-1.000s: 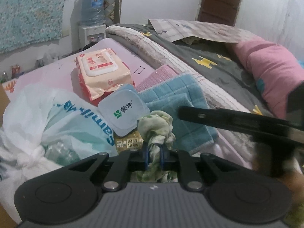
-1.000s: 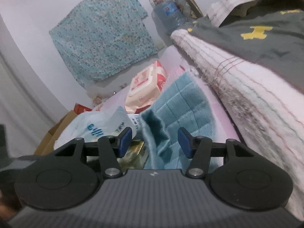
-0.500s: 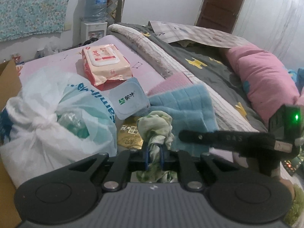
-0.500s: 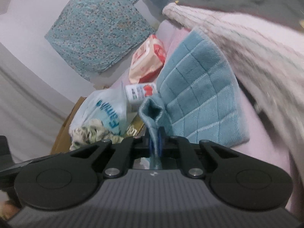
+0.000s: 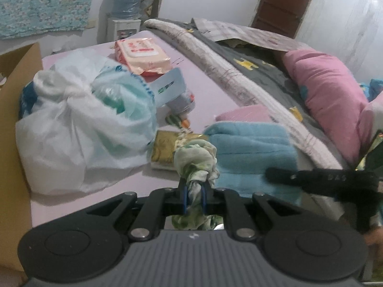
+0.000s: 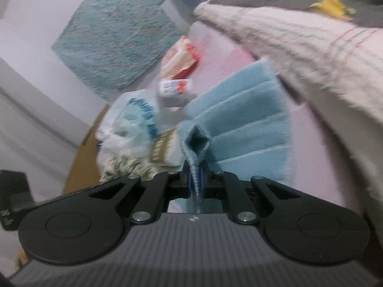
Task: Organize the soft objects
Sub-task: 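Raise the blue towel off the bed with the right gripper while the left holds the scrunchie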
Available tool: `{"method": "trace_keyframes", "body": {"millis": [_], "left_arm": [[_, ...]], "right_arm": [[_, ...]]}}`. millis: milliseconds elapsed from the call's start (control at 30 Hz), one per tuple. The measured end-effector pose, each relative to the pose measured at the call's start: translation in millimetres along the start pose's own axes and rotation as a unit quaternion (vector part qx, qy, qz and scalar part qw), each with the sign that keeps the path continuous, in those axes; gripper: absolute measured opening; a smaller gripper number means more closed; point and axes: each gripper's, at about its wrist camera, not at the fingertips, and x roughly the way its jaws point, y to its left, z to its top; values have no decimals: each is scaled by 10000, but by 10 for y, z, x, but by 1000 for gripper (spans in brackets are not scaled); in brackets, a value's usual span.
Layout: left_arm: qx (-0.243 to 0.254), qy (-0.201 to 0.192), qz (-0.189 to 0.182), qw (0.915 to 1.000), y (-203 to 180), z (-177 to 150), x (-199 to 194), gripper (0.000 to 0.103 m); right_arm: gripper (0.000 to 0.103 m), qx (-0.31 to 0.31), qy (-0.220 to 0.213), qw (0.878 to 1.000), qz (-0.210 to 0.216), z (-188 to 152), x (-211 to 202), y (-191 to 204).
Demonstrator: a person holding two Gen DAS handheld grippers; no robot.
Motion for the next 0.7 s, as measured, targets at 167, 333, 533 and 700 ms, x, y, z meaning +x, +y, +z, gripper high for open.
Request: {"method": "trace_keyframes", "body": {"millis": [167, 333, 533, 700], "left_arm": [[42, 36, -36, 10000, -32, -58, 70, 12], [241, 62, -234, 9994, -162, -56, 198, 12], [337, 206, -302, 9988, -241, -93, 383, 13], [269, 281, -326, 9987, -225, -124, 443, 13]], "right_arm": [[13, -303, -207, 9969, -698, 22, -22, -22], [45, -657, -522, 9921, -927, 80, -160, 40], [71, -832, -739, 9869, -1164, 288, -246, 7], [83, -779, -703, 9889, -1048, 453, -110, -95]]}}
